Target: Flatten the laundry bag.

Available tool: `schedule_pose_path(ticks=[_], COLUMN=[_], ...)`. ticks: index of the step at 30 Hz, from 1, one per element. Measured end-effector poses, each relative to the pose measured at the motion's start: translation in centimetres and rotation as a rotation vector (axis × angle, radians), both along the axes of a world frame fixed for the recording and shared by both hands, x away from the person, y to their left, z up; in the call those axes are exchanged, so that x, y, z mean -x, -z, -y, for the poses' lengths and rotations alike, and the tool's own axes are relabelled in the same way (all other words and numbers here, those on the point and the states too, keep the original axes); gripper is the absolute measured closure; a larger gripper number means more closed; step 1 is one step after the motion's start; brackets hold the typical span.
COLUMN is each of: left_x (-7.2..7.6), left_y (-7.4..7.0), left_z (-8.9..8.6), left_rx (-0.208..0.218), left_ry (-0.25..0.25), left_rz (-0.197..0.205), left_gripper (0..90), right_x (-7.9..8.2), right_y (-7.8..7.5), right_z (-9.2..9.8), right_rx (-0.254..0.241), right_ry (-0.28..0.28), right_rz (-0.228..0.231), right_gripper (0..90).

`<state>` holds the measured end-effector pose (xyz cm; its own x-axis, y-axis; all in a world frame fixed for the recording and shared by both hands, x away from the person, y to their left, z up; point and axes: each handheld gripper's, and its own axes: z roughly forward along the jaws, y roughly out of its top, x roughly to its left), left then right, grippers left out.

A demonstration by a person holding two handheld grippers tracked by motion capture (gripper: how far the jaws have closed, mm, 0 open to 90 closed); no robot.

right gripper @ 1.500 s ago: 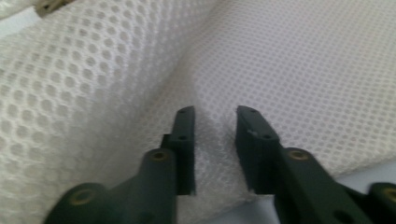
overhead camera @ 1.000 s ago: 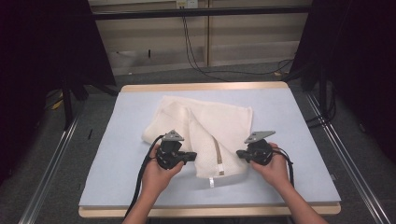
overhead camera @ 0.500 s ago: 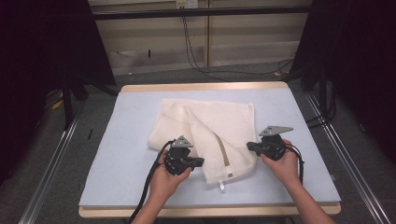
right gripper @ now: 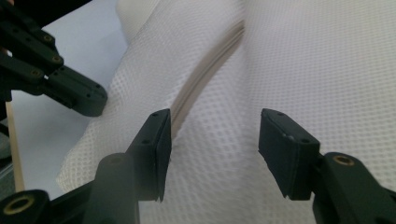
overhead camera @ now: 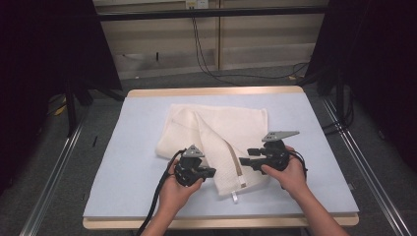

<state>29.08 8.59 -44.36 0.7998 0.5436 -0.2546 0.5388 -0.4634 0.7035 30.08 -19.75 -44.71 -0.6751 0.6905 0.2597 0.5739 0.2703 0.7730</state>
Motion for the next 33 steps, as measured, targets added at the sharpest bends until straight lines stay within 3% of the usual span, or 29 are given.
schedule_pose_path(ticks=[2,3,7,9,10,11,12,13,15,21,23,27,31,33], left_x=[0.0,-0.1,-0.2,-0.3,-0.4,-0.8,-0.8,-1.4,-1.9,-4.2,-4.9,-6.0,-6.9,-7.2], left_y=[0.0,0.0,0.1,0.0,0.0,-0.1,-0.1,-0.2,-0.3,-0.6,-0.8,-0.7,-0.6,-0.5], left_z=[0.0,0.1,0.3,0.3,0.2,-0.1,-0.1,-0.6,-0.9,-1.4,-1.5,-1.7,-1.7,-1.6], left_rx=[-0.002,0.001,0.014,0.024,0.032,0.053,0.053,0.072,0.086,0.060,0.054,0.088,0.098,0.079], left_ry=[0.001,0.005,0.009,0.001,-0.013,-0.055,-0.055,-0.089,-0.109,-0.161,-0.181,-0.221,-0.248,-0.271], left_rz=[-0.002,-0.005,-0.011,-0.019,-0.014,0.020,0.020,-0.015,-0.017,-0.031,-0.028,-0.063,-0.066,-0.041], left_gripper=[90.0,90.0,90.0,87.3,81.2,70.7,68.7,67.5,62.7,48.7,46.8,44.8,44.9,43.5], right_x=[0.1,0.1,0.6,0.7,0.9,1.1,1.2,1.4,1.6,2.2,2.4,2.8,3.0,3.2], right_y=[0.2,0.4,0.6,0.7,0.7,0.8,0.7,0.7,0.7,0.8,0.8,0.8,0.9,0.9], right_z=[-0.6,-0.7,-0.6,-0.6,-0.7,-0.7,-0.8,-0.9,-1.0,-1.3,-1.4,-1.6,-1.5,-1.5], right_rx=[0.036,0.037,0.050,0.044,0.069,0.074,0.084,0.091,0.100,0.128,0.146,0.163,0.153,0.157], right_ry=[-0.010,-0.017,-0.047,-0.056,-0.082,-0.100,-0.103,-0.106,-0.117,-0.141,-0.149,-0.158,-0.168,-0.177], right_rz=[-0.007,-0.017,0.004,0.002,0.008,0.017,0.023,0.028,0.038,0.064,0.082,0.097,0.100,0.104], right_gripper=[45.5,51.0,83.6,84.3,85.3,85.5,85.5,85.6,85.6,85.6,85.5,85.5,85.4,85.4])
